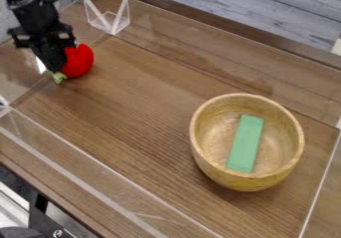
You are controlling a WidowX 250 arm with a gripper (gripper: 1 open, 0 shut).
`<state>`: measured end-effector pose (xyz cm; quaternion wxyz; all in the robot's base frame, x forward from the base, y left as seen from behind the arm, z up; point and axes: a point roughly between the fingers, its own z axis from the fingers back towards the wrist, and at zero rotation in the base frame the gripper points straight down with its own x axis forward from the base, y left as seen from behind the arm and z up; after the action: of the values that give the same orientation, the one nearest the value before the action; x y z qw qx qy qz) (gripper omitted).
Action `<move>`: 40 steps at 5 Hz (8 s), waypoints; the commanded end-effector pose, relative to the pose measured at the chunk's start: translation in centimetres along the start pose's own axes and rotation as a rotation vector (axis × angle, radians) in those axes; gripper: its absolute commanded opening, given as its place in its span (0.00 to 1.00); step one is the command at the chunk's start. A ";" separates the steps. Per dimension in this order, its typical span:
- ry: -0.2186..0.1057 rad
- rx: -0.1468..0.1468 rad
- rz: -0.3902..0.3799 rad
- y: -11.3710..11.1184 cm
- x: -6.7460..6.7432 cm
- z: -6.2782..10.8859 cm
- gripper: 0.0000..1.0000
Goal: Move the red object to the right side of the table
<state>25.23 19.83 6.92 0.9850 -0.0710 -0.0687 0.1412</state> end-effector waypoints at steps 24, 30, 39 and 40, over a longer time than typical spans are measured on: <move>-0.040 0.126 0.143 0.3 4.9 -4.3 1.00; 0.001 0.079 0.261 1.3 3.5 -3.0 1.00; -0.002 -0.042 -0.129 -8.2 5.7 -0.8 0.00; -0.002 -0.054 -0.151 -11.0 6.5 -1.2 0.00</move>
<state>33.67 10.87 6.22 0.9916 -0.1012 -0.0464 0.0663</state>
